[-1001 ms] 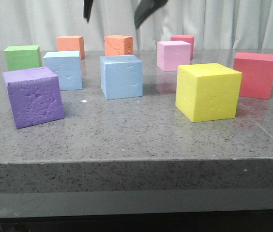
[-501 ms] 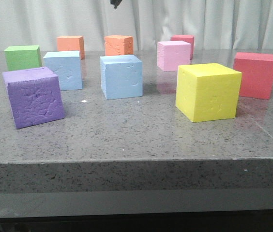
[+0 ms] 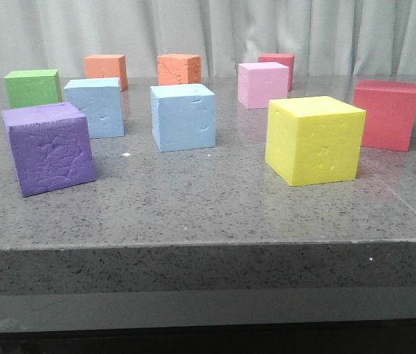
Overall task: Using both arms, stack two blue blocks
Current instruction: 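Raise the right gripper away from the placed cube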
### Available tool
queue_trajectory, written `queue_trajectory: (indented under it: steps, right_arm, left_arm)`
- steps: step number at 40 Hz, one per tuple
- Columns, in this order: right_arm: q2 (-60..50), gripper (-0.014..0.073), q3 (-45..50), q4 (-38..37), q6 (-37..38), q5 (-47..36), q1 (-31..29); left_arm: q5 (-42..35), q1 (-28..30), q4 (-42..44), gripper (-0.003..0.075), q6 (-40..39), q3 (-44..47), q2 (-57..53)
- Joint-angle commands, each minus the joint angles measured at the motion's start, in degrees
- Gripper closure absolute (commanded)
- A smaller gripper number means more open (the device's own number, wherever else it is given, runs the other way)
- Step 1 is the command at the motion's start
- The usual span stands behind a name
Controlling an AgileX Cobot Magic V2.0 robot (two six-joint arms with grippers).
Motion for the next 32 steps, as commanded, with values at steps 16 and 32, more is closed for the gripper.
queue_trajectory:
  steps: [16,32]
  right_arm:
    - [-24.96,0.0656,33.01,-1.67,-4.95,-21.61,-7.35]
    - [-47.82,0.066,63.3,-3.55,-5.51,-43.7,-7.36]
  left_arm:
    - [-5.04,0.01,-0.14,0.0048,0.0,-2.14,0.55]
    - [-5.04,0.01,-0.14,0.0048,0.0,-2.14,0.55]
